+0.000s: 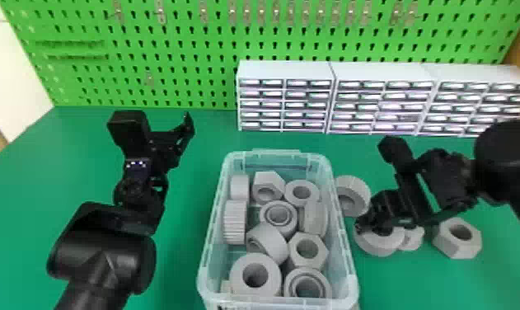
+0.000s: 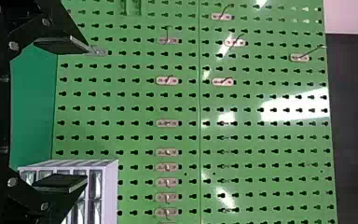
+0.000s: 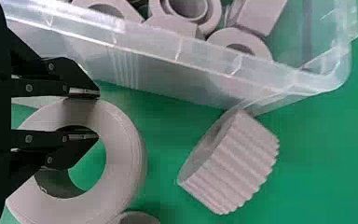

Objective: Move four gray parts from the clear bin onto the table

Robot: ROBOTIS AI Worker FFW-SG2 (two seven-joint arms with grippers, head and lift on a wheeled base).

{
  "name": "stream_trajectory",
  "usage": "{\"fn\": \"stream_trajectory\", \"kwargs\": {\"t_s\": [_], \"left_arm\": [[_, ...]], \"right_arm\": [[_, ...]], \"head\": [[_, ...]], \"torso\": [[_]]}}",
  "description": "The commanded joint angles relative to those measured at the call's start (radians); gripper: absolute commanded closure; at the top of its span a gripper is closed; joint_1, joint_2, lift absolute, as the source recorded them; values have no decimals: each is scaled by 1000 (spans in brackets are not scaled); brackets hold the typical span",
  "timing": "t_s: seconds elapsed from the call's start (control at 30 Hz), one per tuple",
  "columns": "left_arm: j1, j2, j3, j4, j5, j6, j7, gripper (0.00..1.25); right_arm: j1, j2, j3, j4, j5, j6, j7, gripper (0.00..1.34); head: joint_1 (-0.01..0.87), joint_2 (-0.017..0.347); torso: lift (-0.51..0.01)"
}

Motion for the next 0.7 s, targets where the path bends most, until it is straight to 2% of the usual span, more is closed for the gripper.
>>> {"fn": "stream_trajectory", "kwargs": {"t_s": [0.0,0.67], "left_arm": [[1,-3,4,0,0,0,0,283],[4,-22,9,0,-5,0,0,282]], "right_arm": [[12,0,0,18,16,1,0,1046],[37,4,3,62,56,1,0,1044]], "head": [[693,72],[693,72]], "torso": [[-52],[-52]]}}
